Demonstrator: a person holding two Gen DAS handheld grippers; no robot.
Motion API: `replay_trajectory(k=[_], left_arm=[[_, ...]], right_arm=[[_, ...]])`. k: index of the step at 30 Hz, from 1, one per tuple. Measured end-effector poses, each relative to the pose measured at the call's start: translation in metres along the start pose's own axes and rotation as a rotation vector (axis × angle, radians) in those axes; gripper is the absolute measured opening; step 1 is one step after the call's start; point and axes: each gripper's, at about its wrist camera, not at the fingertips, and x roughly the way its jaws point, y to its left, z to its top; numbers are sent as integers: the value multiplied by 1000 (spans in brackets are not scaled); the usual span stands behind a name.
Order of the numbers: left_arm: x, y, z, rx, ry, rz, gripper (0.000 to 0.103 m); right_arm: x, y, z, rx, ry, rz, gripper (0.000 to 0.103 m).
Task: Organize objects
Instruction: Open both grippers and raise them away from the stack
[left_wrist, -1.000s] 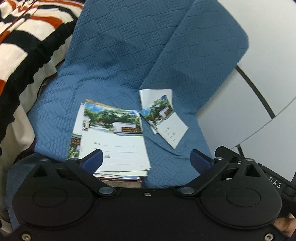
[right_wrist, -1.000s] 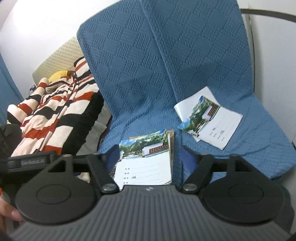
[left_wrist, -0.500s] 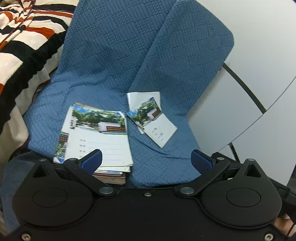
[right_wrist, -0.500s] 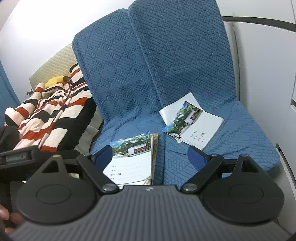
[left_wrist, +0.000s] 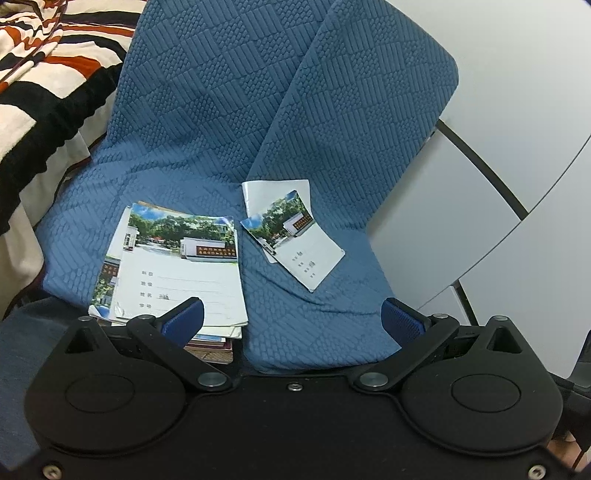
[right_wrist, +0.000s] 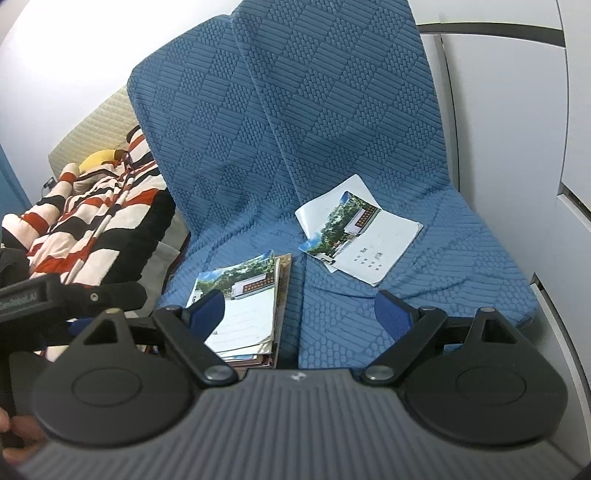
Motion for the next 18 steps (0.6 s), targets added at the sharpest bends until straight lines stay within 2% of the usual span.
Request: replay_trajectory(k=[18], left_arm=[[48, -30, -4, -7, 42, -13, 102]], right_arm=[[2, -44, 5, 42, 8, -48, 90]])
